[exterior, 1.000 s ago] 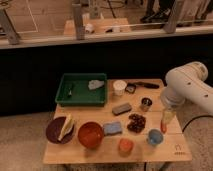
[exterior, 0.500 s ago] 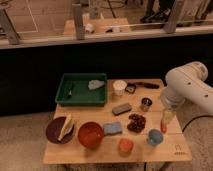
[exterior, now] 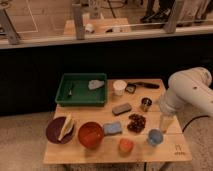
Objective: Place apple in tray
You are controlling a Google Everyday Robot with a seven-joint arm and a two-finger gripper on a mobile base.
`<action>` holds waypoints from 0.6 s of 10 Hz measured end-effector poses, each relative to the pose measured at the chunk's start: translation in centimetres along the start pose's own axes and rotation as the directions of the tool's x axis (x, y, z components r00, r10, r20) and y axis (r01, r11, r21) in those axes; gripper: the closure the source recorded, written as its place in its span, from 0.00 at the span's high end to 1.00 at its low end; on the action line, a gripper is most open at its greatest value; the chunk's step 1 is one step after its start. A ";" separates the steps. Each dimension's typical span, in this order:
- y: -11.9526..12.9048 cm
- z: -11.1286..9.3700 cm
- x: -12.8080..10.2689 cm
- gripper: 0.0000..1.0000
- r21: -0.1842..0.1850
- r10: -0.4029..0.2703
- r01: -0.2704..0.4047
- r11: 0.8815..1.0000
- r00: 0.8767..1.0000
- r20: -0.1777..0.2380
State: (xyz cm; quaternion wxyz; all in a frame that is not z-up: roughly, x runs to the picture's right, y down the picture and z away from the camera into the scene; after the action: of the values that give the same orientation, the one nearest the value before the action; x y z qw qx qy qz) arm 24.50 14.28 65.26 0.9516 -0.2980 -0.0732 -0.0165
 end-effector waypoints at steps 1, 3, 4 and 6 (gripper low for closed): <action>2.1 0.1 -1.4 0.80 -0.012 -0.033 0.034 0.999 0.999 0.031; 7.3 0.7 -4.7 0.80 -0.033 -0.116 0.119 0.992 0.991 0.071; 9.0 1.2 -6.3 0.80 -0.041 -0.154 0.157 0.987 0.985 0.080; 12.2 2.4 -9.5 0.80 -0.067 -0.237 0.243 0.968 0.967 0.095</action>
State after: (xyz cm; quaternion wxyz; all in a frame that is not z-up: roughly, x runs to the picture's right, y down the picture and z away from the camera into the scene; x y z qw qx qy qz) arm 15.68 25.55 58.94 0.9262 -0.3242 -0.1491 -0.1215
